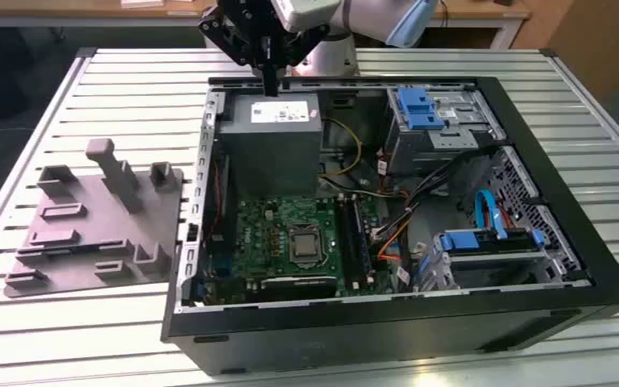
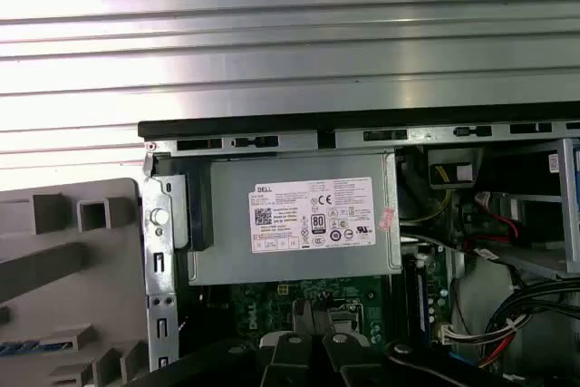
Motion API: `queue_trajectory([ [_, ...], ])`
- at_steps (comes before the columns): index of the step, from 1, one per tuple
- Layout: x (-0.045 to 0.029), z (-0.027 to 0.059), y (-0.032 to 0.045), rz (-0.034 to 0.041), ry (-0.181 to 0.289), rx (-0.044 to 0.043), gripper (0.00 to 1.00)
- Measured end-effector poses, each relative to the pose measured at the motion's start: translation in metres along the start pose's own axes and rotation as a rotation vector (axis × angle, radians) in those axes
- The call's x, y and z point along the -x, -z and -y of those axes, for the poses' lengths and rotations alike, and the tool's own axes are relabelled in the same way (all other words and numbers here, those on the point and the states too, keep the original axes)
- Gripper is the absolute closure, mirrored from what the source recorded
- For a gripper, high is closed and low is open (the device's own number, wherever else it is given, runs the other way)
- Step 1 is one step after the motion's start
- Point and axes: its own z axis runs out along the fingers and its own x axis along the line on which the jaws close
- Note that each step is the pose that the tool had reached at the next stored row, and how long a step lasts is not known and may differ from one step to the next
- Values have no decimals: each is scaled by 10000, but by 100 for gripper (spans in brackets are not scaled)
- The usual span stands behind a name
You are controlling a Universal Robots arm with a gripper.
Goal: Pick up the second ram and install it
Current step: 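Reach for the second ram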
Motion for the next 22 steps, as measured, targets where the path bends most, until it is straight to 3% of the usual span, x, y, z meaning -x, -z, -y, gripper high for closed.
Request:
queue_trajectory([
  [6,0,0,0,-1,0,15,89],
  [9,-35,3,2,-2,1,15,89],
  [22,-582,46,17,2,1,15,89],
])
